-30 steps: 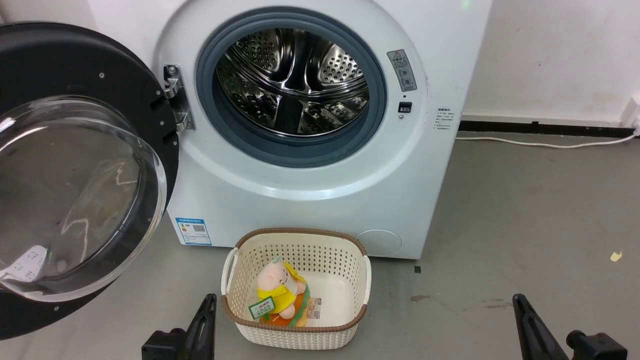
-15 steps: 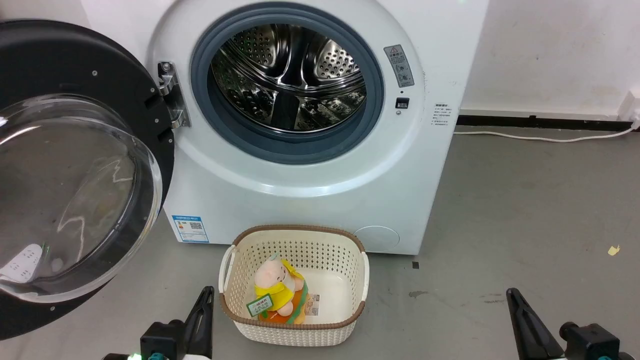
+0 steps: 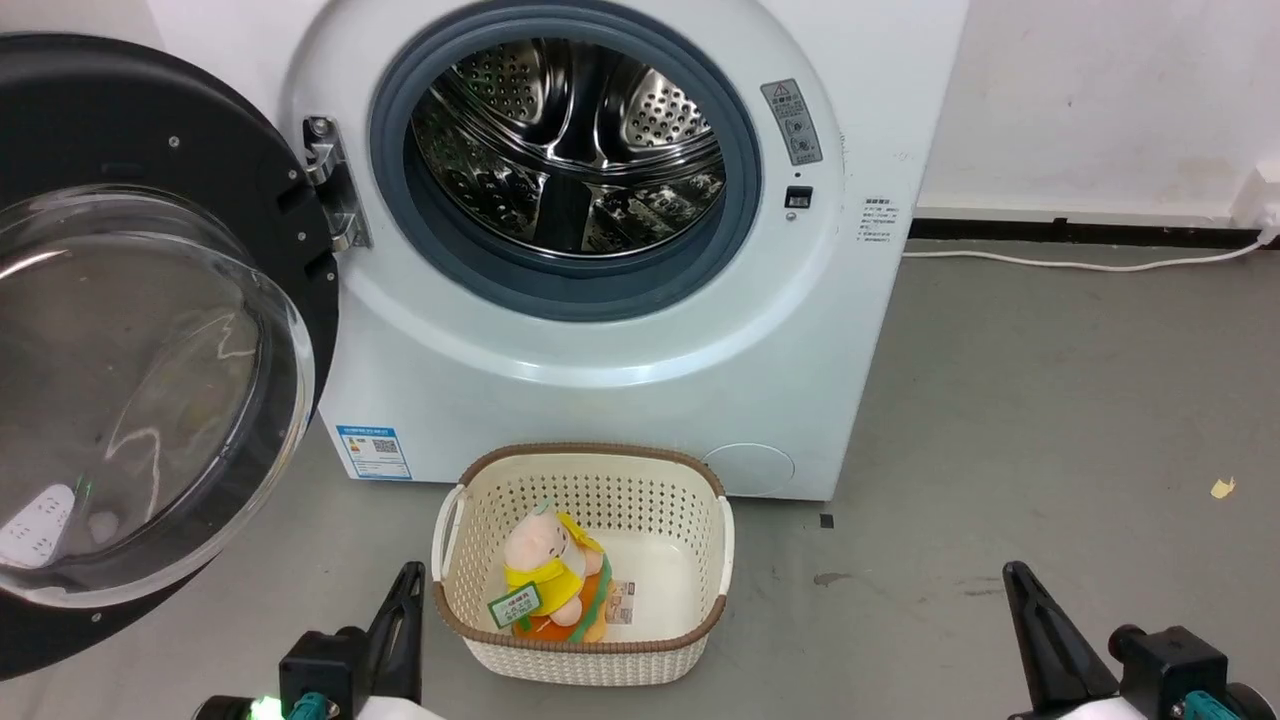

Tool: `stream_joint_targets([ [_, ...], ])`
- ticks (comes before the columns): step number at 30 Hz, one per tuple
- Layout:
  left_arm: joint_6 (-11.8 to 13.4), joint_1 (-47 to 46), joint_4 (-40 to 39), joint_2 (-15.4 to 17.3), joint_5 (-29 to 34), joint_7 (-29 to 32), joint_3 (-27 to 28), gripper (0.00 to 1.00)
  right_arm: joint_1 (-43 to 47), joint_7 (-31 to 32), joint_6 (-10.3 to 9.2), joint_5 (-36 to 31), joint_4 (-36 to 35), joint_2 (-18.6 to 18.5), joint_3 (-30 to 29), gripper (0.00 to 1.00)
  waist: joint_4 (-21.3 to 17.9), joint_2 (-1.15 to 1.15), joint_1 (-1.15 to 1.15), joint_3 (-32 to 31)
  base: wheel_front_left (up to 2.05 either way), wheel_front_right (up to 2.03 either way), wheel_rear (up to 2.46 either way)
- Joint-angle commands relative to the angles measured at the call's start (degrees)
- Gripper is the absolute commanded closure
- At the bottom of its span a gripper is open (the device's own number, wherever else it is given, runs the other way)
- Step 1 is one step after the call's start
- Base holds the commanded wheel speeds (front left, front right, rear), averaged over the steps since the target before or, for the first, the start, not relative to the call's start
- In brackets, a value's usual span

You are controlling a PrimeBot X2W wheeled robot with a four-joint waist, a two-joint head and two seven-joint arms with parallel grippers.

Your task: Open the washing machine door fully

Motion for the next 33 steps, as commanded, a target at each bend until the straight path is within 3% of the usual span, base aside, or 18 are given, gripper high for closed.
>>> stream_joint_targets([
  [1,0.34,-1.13,-0.53,-0.38,0.31,0.33,0.33,1.00,-1.26,0.38,0.02,-0.57,-0.55,0.06,0.08,1.00,-0.05,0.00,-0.01,0.08,0.00,0.00,0.00],
  [33,0.94,-2.82,-3.16,-0.77,1.87,4.32,1.62,1.00,-4.03,4.37,0.03,-2.69,-1.77,0.09,0.97,1.00,-1.15,0.00,-0.01,1.76,0.00,0.00,0.00],
])
